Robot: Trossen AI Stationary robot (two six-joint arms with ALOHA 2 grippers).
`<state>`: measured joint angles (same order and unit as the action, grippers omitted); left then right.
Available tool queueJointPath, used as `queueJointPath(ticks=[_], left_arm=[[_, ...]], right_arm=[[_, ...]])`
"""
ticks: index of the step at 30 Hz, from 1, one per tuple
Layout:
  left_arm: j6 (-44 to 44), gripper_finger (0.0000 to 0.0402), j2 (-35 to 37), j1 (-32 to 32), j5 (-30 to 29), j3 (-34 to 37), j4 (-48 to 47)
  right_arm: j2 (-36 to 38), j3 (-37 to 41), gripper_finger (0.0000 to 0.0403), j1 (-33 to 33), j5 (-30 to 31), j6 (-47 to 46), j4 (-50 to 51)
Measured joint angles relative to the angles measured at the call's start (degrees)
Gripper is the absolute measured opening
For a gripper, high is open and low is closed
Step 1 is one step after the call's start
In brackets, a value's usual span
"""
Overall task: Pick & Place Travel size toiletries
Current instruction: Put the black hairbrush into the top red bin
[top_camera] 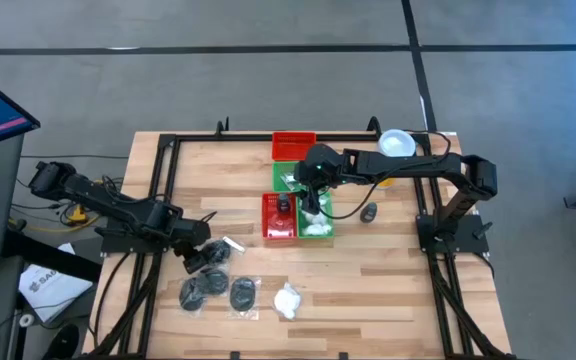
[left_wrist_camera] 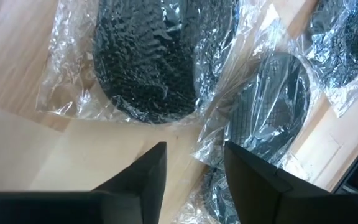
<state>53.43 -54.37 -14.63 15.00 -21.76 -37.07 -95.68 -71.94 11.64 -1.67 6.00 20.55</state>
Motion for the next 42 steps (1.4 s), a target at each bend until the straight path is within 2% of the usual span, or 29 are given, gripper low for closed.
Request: queueJointPath(ticks=[4,11,17,21,25,29,30,42], left_arm=[[1.18,0.0149,0.0,0.0,-0.17,0.38,0.96],[6.0,0.0149,-0.01,0.04,1.95,6.64,9.5],[5.52,0.0149,0.04,-0.02,2.82,6.87,11.35],[5.25,0.0146,0.0,-0.13,4.7,6.97,15.93],[5.15,0.011,-0.02,-0.13,6.44,6.97,18.17],[2.62,0.0022,-0.02,-0.18,7.56,6.97,18.4],[2.45,0.0013,-0.02,-0.39,7.58,6.97,18.48],[2.1,0.0,0.0,-1.38,7.28,6.55,27.06]], right_arm=[[0.0,0.0,0.0225,0.0,0.0,0.0,0.59],[0.0,0.0,0.0225,0.0,0.0,0.02,0.64],[0.0,0.0,0.0225,0.0,0.0,0.13,0.59],[0.0,0.0,0.0225,0.0,0.0,0.13,0.43],[0.0,0.0,0.0225,0.0,0.0,0.11,0.42],[0.0,0.0,0.0225,0.0,0.0,0.02,0.46],[0.0,0.0,0.0225,0.0,0.0,0.02,0.47],[0.0,0.0,0.0225,0.0,0.0,0.02,0.77]])
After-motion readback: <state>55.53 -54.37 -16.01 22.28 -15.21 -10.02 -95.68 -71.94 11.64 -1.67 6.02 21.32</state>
